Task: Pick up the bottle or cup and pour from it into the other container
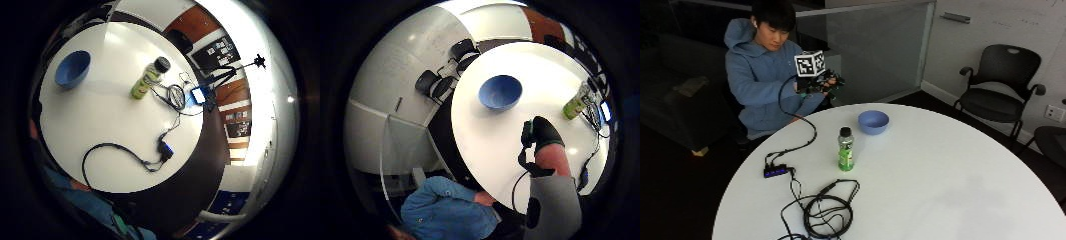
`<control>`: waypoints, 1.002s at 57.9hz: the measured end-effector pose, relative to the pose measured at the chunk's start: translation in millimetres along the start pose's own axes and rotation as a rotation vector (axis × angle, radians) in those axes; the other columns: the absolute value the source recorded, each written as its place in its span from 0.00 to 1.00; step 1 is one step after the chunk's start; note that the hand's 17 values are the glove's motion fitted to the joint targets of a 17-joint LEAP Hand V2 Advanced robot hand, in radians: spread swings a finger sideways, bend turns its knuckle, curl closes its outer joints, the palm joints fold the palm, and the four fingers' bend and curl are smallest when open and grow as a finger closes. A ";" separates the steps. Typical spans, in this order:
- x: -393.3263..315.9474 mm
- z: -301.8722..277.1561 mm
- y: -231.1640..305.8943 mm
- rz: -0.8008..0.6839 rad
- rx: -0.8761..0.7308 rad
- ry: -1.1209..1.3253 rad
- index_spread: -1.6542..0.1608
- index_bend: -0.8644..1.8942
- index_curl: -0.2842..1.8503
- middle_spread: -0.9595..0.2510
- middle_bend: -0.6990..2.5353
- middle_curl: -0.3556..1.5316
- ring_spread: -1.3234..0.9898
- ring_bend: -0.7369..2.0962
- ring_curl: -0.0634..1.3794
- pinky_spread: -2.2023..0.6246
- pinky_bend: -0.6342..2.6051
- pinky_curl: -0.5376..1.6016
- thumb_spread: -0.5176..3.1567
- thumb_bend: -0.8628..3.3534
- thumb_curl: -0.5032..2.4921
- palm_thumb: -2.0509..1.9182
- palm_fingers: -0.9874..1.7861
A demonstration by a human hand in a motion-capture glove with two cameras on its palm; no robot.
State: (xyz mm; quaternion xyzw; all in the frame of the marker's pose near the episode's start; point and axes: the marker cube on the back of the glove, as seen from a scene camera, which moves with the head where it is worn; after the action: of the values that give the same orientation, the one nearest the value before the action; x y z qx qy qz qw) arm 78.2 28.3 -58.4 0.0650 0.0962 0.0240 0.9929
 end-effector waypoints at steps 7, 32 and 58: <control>37.4 -3.1 1.4 0.026 0.004 -0.017 0.73 0.37 0.27 0.79 0.27 0.31 0.65 0.39 0.23 0.87 0.31 0.41 0.40 0.20 0.34 0.74 0.39; 152.6 6.8 11.4 0.093 -0.028 -0.166 0.71 0.35 0.23 0.77 0.27 0.32 0.66 0.40 0.24 0.87 0.33 0.42 0.41 0.20 0.32 0.69 0.33; 235.9 33.4 8.0 0.136 -0.048 -0.443 0.71 0.36 0.22 0.77 0.27 0.32 0.66 0.39 0.23 0.87 0.33 0.41 0.41 0.20 0.30 0.65 0.32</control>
State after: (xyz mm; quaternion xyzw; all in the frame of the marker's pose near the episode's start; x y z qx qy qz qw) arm 315.7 46.3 -69.2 0.0513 -0.1296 0.0785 0.9871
